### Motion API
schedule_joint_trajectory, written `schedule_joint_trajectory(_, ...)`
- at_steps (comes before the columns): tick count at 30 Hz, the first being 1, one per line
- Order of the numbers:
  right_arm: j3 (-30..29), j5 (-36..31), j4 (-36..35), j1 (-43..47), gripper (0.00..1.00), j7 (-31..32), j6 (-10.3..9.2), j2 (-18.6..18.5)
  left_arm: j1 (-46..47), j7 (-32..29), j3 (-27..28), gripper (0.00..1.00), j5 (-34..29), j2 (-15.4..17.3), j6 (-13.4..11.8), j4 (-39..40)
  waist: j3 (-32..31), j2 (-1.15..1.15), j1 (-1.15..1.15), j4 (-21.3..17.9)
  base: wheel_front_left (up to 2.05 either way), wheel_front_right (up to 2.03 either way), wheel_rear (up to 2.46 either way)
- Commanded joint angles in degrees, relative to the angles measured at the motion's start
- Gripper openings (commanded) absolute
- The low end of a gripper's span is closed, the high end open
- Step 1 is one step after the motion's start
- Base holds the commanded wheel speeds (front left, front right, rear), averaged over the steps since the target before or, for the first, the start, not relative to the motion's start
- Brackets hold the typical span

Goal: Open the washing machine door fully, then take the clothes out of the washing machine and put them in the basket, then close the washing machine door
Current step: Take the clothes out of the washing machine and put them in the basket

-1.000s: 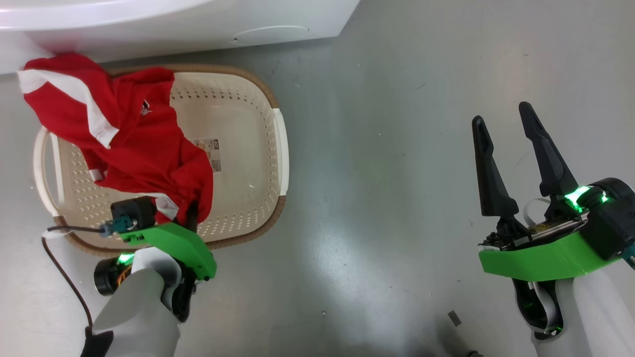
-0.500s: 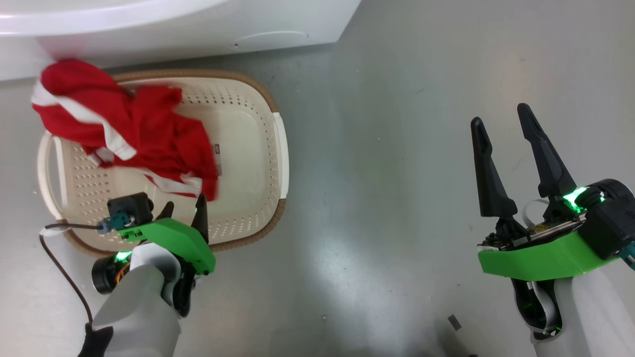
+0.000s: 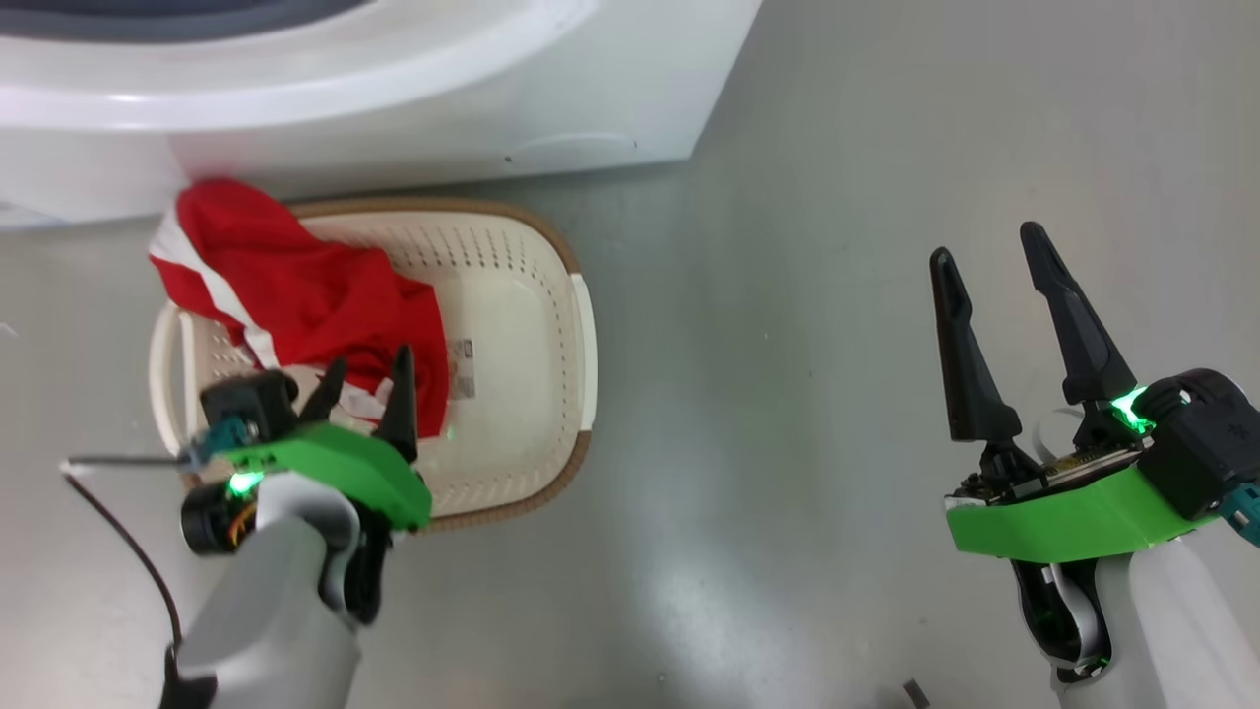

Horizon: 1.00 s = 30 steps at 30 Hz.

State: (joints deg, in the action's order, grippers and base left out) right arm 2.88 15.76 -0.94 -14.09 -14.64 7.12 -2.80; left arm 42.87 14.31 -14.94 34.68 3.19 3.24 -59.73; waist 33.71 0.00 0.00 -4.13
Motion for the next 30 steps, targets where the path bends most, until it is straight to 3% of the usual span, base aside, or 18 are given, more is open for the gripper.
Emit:
schedule_joint_trajectory(1, 1.3, 0.3, -1.0, 2.2, 1.0, -0.4, 0.36, -0.1, -4.1, 0.7, 2.1, 1.0, -1.7, 2.1, -0.9, 3.7, -3.0, 0.0, 0.0, 0.9, 0.0, 0.0, 0.0)
schedule_joint_trajectory(12, 1.3, 0.0, 0.0, 4.7, 1.0, -0.4, 0.36, -0.1, -15.9, 0.7, 6.4, 1.0, -7.7, 1.5, -2.6, 25.6, -10.0, 0.0, 0.0, 1.5, 0.0, 0.0, 0.0)
schedule_joint_trajectory(18, 1.1, -0.2, 0.4, 6.6, 1.0, -0.4, 0.36, -0.1, -23.5, 0.7, 8.1, 1.0, -15.0, 1.2, -3.9, 40.5, -14.1, 0.0, 0.0, 1.4, 0.0, 0.0, 0.0)
schedule_joint_trajectory(30, 0.4, -2.0, 0.8, 9.8, 1.0, -0.4, 0.36, -0.1, -33.5, 0.7, 9.1, 1.0, -21.9, 0.6, -6.5, 52.3, -19.8, 0.0, 0.0, 0.9, 0.0, 0.0, 0.0)
